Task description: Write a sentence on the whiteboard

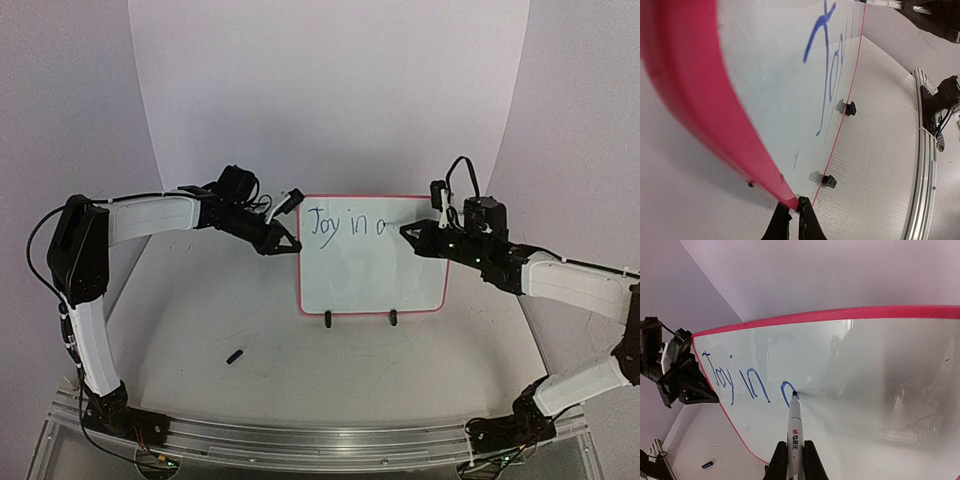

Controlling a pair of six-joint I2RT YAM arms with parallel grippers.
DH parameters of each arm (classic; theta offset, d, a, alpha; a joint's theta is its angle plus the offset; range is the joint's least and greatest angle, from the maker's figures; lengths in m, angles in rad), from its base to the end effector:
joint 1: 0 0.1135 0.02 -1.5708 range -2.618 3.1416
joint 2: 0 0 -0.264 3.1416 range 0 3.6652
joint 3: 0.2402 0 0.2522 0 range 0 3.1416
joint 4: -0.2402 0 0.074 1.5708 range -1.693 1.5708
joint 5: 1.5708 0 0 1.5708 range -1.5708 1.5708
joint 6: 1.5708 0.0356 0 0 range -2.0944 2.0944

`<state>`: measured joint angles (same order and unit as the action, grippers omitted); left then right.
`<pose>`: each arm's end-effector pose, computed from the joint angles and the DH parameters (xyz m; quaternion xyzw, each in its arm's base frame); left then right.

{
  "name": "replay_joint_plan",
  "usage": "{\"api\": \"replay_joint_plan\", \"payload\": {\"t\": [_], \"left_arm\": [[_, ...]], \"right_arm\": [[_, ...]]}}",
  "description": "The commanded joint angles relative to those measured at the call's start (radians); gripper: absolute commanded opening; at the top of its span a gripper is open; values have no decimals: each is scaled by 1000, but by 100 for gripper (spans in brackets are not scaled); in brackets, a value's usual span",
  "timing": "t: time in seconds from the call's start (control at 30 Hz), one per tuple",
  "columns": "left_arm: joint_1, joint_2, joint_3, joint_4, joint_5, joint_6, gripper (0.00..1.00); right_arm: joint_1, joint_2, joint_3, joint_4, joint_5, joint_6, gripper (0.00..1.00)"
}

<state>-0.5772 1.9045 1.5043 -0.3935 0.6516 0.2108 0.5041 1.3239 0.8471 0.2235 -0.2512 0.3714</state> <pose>0.3462 -0.2512 0.2498 0.4486 0.7630 -0.3566 0.2989 0.2634 0.1554 0.2832 -0.1285 0.7777 0.3472 0.5081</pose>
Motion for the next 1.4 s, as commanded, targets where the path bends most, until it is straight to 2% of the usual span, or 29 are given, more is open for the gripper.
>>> {"api": "replay_joint_plan", "payload": {"t": [0.0,0.53,0.97,1.37], "left_arm": [[-26,11,-6,-103,-72,77,0],[-26,10,-4,-104,-71,77,0],[-27,9,-4,-104,-70,75,0],[-27,11,-4,-103,-70,77,0]], "right_arm": [[-4,6,38,36,15,6,0],[-4,-32,-58,4,38,21,0],[-4,-100,-15,23,12,39,0],[-5,-52,-15,22,98,48,0]]}}
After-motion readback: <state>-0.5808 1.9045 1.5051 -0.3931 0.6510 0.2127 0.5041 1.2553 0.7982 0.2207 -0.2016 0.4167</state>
